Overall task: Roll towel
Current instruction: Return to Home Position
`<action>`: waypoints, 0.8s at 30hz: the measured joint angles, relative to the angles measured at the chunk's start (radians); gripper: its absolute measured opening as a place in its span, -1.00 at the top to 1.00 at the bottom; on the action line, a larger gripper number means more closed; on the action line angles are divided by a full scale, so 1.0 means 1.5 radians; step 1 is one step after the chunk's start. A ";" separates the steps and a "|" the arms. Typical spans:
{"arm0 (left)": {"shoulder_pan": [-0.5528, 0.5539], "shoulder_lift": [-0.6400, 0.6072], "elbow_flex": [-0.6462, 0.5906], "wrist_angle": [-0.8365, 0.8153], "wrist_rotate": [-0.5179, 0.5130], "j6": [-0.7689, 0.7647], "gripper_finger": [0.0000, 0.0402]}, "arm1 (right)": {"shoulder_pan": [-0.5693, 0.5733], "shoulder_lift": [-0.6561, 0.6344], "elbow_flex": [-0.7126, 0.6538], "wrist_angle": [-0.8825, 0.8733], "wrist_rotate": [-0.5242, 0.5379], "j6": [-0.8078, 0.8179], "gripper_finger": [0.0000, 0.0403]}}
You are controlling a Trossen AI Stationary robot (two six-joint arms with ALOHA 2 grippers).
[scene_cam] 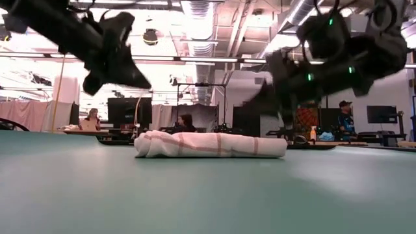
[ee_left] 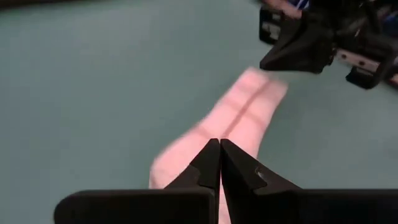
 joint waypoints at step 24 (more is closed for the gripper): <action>0.081 -0.265 -0.109 -0.013 0.035 0.098 1.00 | -0.082 -0.649 -0.017 -0.515 0.012 -0.145 0.87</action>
